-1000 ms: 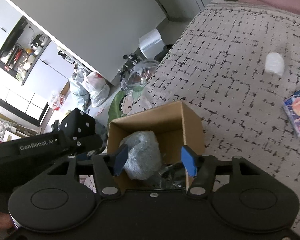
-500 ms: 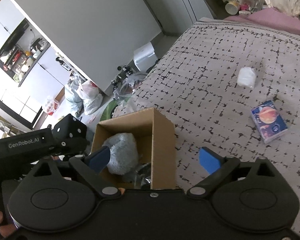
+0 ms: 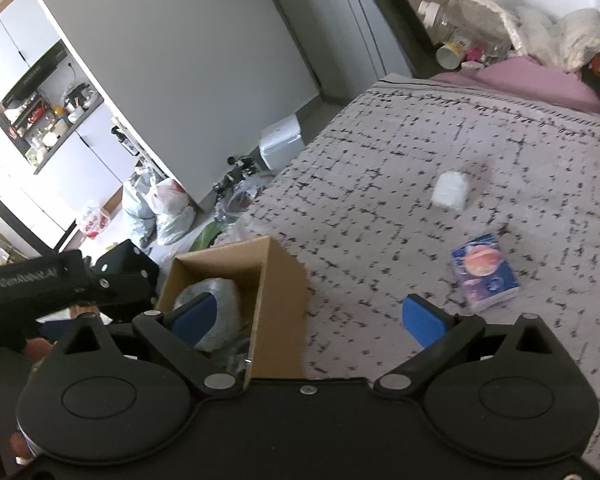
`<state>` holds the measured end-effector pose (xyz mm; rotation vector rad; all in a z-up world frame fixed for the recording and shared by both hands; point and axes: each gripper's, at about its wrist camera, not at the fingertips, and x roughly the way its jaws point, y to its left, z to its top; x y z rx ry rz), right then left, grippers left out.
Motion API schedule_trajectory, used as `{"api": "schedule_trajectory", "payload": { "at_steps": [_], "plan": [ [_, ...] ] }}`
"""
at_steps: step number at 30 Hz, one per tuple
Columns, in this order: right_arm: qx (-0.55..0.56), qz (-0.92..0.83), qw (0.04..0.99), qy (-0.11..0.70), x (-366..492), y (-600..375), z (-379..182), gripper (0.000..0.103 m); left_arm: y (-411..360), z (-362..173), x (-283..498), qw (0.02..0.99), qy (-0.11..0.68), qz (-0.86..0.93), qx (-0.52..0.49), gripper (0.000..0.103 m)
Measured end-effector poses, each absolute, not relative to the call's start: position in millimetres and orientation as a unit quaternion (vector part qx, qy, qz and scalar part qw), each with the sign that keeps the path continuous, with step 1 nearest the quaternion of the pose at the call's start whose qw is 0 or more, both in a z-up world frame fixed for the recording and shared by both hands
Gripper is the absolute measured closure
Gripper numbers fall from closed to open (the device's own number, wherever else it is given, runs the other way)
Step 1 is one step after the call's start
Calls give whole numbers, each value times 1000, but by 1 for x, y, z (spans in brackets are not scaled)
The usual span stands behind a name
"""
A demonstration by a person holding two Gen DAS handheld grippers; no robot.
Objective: Organize soft objects
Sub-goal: 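Move the left tool to the white tissue while the right tool approaches the Vinda pack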
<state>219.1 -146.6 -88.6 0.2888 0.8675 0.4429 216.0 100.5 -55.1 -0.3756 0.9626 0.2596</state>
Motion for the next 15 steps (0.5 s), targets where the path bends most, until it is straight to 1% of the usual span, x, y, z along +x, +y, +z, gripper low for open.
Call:
{"api": "schedule_trajectory", "payload": {
  "at_steps": [4, 6, 15],
  "plan": [
    [129, 213, 877, 411, 217, -160, -90, 3, 89, -51, 214, 870, 445, 118, -176, 0],
    [127, 211, 880, 406, 215, -168, -90, 1, 82, -51, 214, 873, 443, 116, -171, 0],
    [105, 203, 889, 397, 214, -192, -92, 0, 57, -57, 215, 868, 462, 96, -155, 0]
  ]
}}
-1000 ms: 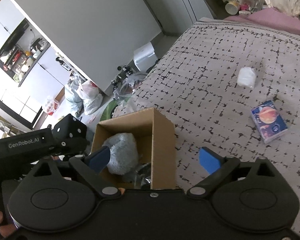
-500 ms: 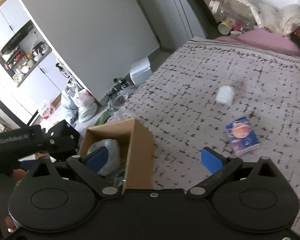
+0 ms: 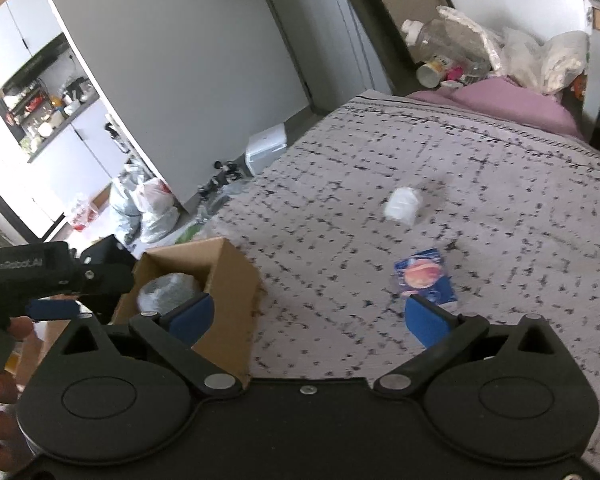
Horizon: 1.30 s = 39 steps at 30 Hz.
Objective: Organize soft objects
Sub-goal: 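Move the left tool to the white tissue while the right tool approaches the Vinda pack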
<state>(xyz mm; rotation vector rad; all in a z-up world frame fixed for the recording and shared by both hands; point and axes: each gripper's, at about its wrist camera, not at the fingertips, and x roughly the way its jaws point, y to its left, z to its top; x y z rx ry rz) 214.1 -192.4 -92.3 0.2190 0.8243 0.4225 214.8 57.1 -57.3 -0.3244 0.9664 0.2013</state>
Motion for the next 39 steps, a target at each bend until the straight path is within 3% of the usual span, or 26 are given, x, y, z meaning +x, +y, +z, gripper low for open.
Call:
{"api": "schedule_trajectory", "payload": {
  "at_steps": [20, 28, 39],
  "plan": [
    [38, 144, 901, 407, 236, -221, -141, 1, 5, -72, 253, 862, 493, 74, -92, 1],
    [-13, 150, 894, 422, 255, -214, -159, 7, -11, -78, 281, 864, 494, 55, -87, 1],
    [-25, 156, 881, 445, 285, -212, -190, 23, -36, -98, 324, 863, 498, 38, -77, 4]
  ]
}}
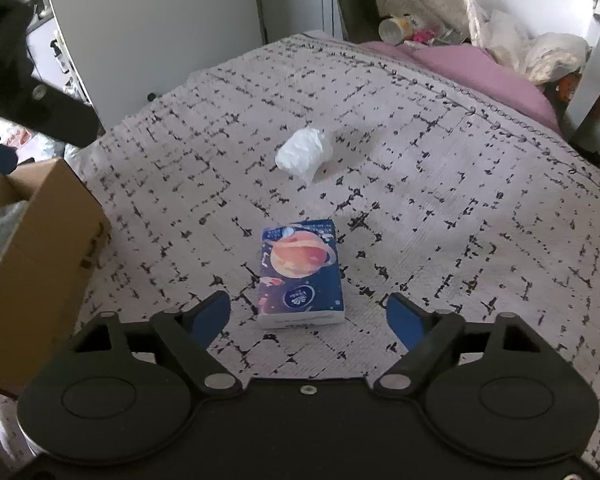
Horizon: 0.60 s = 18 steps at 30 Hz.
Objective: Organize soft objects
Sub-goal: 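Move the left tool to the white tissue while the right tool approaches the Vinda pack, then close the left tool on the white tissue while the right tool grasps the Vinda pack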
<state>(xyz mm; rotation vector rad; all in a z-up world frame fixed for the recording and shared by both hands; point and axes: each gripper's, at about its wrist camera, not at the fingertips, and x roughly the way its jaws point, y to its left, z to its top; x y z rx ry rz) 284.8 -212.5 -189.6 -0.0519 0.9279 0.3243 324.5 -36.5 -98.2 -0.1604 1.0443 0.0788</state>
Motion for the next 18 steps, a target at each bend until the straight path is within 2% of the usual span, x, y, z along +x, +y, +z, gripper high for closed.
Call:
{"api": "schedule_trajectory", "payload": {
  "at_steps": [2, 4, 6, 13, 18],
  "plan": [
    [-24, 163, 877, 451, 289, -212, -196, 27, -40, -104, 332, 861, 501, 34, -76, 5],
    [-28, 170, 872, 457, 294, -212, -201, 35, -44, -110, 339, 860, 503, 31, -77, 6],
    [-26, 182, 868, 461, 297, -212, -205, 53, -49, -117, 347, 859, 506, 30, -76, 7],
    [7, 181, 865, 467, 303, -230, -205, 54, -69, -138, 374, 860, 506, 12, -69, 8],
    [37, 162, 864, 476, 309, -249, -202, 54, -84, -150, 394, 864, 499, 2, -67, 13]
  ]
}}
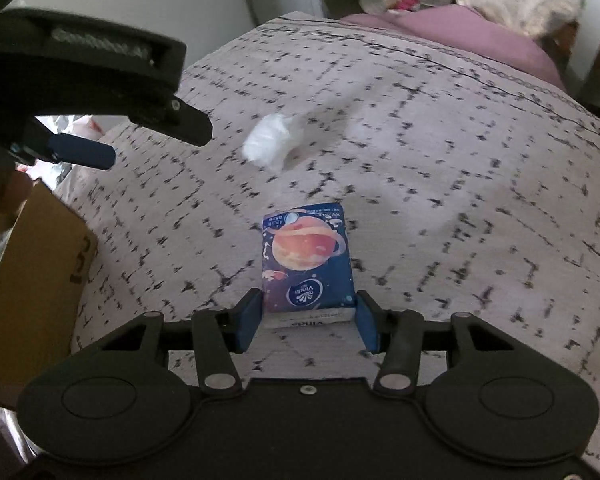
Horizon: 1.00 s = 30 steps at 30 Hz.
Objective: Organize soft objects
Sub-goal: 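Close the left tool on the white tissue while the right tool grasps the Vinda pack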
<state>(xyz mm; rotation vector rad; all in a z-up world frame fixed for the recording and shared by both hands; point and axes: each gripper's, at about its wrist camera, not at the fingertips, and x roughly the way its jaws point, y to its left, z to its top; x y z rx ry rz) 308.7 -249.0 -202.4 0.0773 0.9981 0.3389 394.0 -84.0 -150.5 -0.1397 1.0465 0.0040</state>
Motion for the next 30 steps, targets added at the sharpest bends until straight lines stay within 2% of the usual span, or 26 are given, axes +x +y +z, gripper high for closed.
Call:
{"api": "schedule_trajectory", "payload": {
  "at_steps": [6, 12, 21, 26, 29, 30],
  "plan": [
    [51, 137, 864, 482, 313, -267, -200, 54, -103, -163, 415, 866, 496, -11, -57, 14],
    [80, 115, 861, 489, 314, -284, -194, 54, -113, -180, 429, 862, 504, -15, -50, 24],
    [109, 95, 855, 498, 304, -303, -180, 55, -118, -211, 445, 856, 515, -16, -45, 27],
    [109, 87, 856, 497, 289, -312, -169, 55, -123, -219, 455, 861, 508, -25, -25, 34],
    [103, 82, 859, 495, 280, -318, -162, 55, -129, -222, 459, 864, 503, -34, -3, 49],
    [104, 79, 860, 494, 278, -320, -161, 55, -131, -220, 460, 865, 500, -41, 2, 59]
  ]
}}
